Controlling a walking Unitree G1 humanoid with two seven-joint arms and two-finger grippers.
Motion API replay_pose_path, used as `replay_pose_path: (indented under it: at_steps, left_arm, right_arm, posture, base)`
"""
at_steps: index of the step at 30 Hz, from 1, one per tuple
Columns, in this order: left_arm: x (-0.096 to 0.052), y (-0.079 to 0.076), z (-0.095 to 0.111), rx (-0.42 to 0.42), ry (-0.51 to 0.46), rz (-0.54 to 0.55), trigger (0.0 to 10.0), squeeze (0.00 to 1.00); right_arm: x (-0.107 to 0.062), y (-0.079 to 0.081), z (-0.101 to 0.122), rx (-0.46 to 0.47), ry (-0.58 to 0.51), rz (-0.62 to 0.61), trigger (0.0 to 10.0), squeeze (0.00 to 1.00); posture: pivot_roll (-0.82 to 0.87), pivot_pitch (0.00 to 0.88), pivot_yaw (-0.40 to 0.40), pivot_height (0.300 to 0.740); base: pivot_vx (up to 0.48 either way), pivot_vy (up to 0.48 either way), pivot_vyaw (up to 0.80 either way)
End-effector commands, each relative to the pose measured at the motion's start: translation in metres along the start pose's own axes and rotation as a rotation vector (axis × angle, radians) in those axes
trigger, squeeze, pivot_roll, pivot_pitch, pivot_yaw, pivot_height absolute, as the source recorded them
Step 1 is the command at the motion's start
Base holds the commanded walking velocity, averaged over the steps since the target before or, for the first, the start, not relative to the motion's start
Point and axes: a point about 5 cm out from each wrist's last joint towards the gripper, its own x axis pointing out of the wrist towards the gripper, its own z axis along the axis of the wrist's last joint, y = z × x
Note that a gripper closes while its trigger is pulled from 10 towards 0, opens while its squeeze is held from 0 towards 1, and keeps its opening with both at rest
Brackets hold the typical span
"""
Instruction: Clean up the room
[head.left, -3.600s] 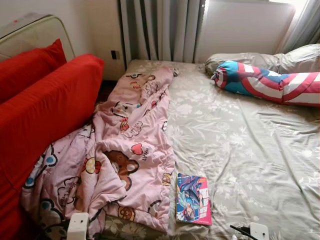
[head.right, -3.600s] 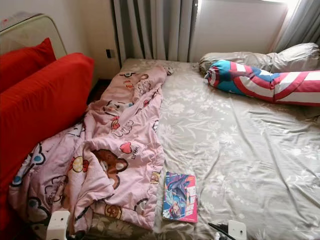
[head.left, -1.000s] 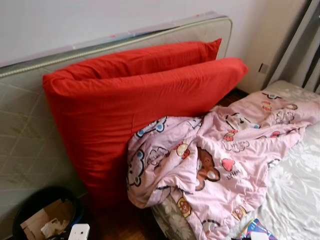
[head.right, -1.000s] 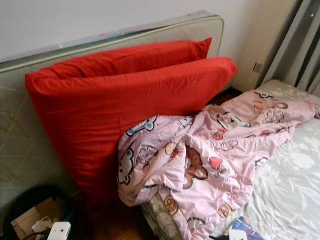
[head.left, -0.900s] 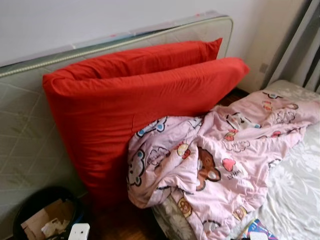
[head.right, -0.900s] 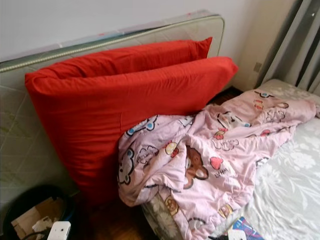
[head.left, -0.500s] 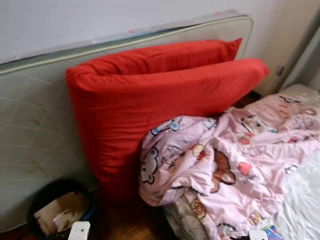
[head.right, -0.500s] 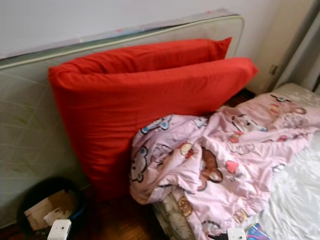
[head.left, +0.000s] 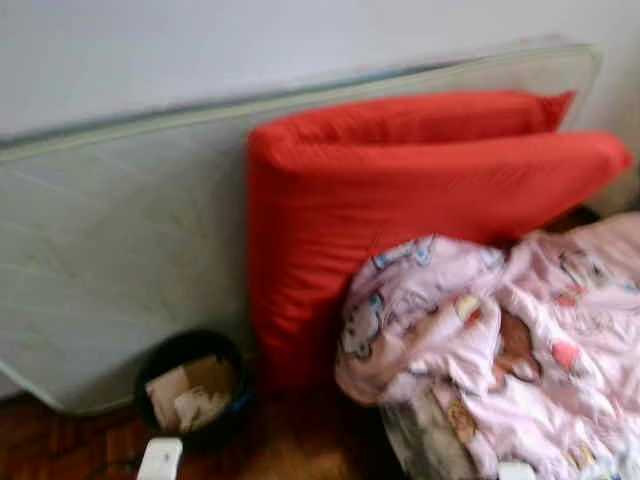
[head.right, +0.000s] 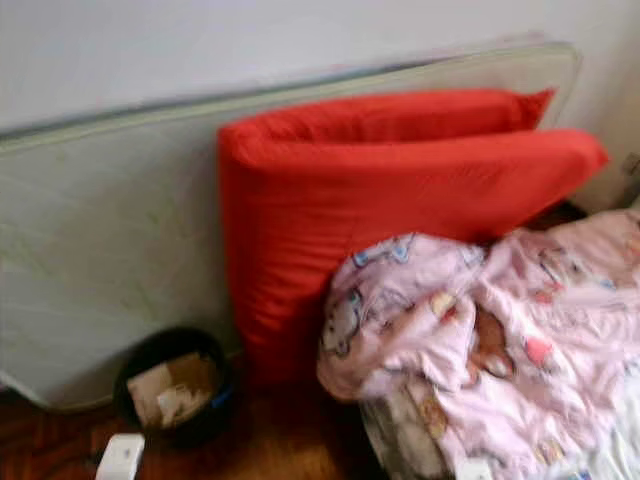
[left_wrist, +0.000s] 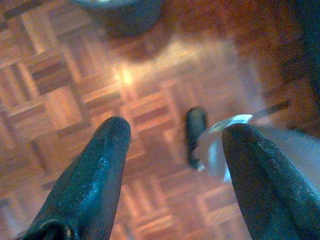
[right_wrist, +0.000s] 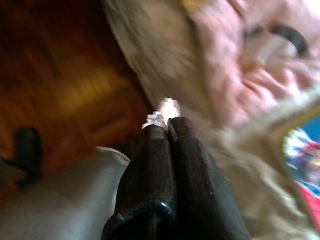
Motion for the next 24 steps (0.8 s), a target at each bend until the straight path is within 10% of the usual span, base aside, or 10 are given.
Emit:
replay_pose_path:
  at_steps: [1, 24]
  left_arm:
    - [0.0020, -0.0052, 0.0053, 0.024, -0.008, -0.016, 10.0, 0.00]
    - [0.0019, -0.0039, 0.0066, 0.032, -0.007, -0.015, 10.0, 0.00]
  right_arm:
    - [-0.0032, -0.0083, -0.0078, -0.007, 0.021, -0.021, 10.0, 0.00]
    - [-0.0027, -0.0075, -0.0070, -0.021, 0.024, -0.019, 10.0, 0.00]
  posture:
    - [-0.04, 0.000, -0.007, 0.740]
    - [-0.03, 0.000, -0.006, 0.740]
  base:
    - [0.000, 0.386, 0.00]
    - [0.000, 0.390, 0.00]
